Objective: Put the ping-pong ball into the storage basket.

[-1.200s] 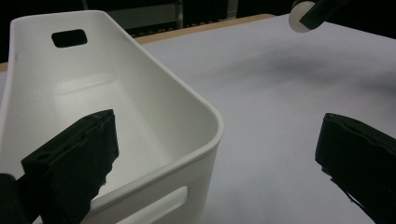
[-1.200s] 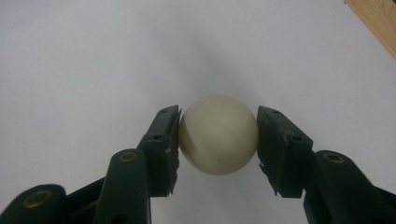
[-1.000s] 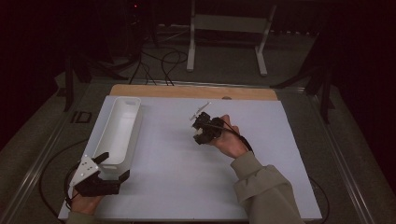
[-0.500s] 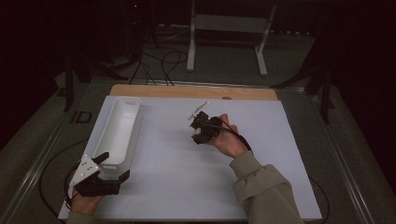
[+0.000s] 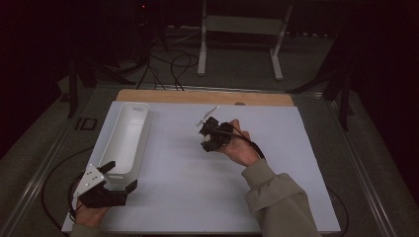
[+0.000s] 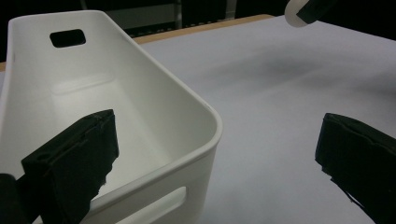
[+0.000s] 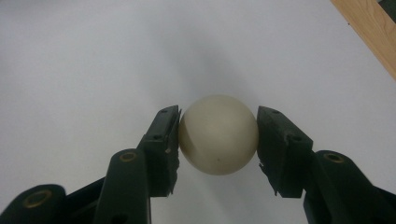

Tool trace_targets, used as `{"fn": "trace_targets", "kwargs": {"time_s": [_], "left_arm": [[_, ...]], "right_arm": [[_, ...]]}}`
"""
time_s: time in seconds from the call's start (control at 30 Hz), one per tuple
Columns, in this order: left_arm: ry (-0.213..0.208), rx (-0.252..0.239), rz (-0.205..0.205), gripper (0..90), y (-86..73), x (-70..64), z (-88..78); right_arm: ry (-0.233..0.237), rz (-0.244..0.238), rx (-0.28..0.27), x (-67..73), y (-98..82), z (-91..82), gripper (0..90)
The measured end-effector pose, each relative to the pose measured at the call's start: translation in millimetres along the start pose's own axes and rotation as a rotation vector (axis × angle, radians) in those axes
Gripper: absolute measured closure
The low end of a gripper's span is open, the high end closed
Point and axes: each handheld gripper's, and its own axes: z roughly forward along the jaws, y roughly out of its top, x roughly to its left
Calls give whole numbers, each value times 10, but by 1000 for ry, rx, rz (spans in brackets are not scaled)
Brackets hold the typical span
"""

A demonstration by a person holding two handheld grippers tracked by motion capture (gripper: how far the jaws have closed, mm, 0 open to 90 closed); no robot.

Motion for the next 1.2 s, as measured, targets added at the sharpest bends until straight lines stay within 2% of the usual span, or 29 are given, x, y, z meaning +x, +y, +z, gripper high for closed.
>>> {"fn": "trace_targets", "kwargs": {"time_s": [1.2], "left_arm": [[-2,1,-1,1,1,3,-1]], "right_arm": [[14,-30,-7,105,159,-39,500]]}}
